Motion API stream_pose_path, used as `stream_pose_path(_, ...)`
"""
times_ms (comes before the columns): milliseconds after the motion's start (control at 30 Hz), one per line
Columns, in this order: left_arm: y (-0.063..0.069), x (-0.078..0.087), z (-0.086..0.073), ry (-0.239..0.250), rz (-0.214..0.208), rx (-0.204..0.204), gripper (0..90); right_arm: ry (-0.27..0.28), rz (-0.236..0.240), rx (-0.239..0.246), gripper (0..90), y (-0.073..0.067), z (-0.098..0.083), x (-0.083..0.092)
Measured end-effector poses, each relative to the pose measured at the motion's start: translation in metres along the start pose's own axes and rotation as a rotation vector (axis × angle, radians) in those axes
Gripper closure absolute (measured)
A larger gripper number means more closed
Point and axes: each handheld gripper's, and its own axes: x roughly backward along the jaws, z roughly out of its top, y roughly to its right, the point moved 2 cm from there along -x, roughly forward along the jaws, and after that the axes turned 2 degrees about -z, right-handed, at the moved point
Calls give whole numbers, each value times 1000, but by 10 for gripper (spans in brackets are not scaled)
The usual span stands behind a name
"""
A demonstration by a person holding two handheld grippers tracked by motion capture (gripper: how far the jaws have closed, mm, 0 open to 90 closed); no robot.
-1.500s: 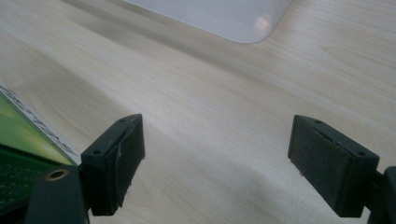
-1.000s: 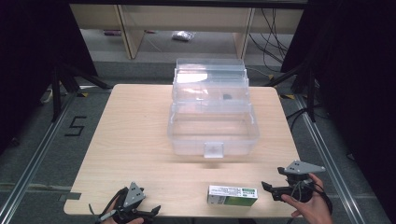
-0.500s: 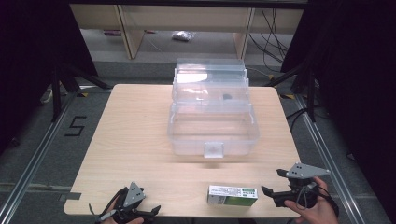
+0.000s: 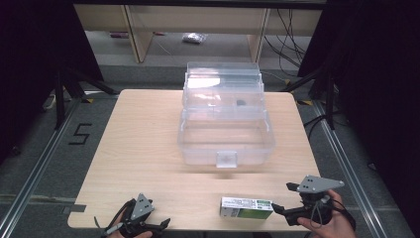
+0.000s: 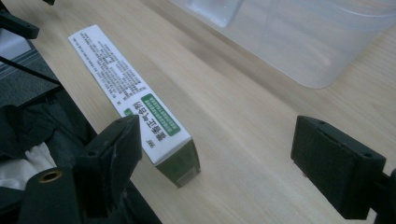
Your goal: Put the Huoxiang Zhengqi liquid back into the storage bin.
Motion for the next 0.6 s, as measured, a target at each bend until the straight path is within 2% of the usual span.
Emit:
stream_pose_path(67,0,0,0,3,1,5,151,-7,1,6,174,-1,1,0)
stream_pose_path(100,0,0,0,-3,9,-3,151,-9,9,2,174,-7,4,0)
stream_pose_path(167,0,0,0,-2,6,-2,151,-15,21,23,174,-8,6,0)
stream_pose_path(233,1,-1,0,6,0,20,151,-13,31,42,175,-11,8,-1)
stream_pose_path(300,1,-1,0,6,1,17,151,-19,37,44,174,-15,11,-1)
stream_pose_path(333,0,0,0,-1,6,-2,151,-27,50,56,174,-17,13,-1)
stream_pose_path(433,0,0,0,6,2,7,151,-32,55,66,173,-21,17,-3)
stream_pose_path(500,-1,0,0,-2,7,-2,151,-37,65,82,172,-24,20,-4)
stream_pose_path(533,0,0,0,-3,6,-3,151,-33,68,105,172,-25,21,-6)
stream_pose_path(600,0,0,0,4,5,4,151,-41,78,121,172,-28,23,-9)
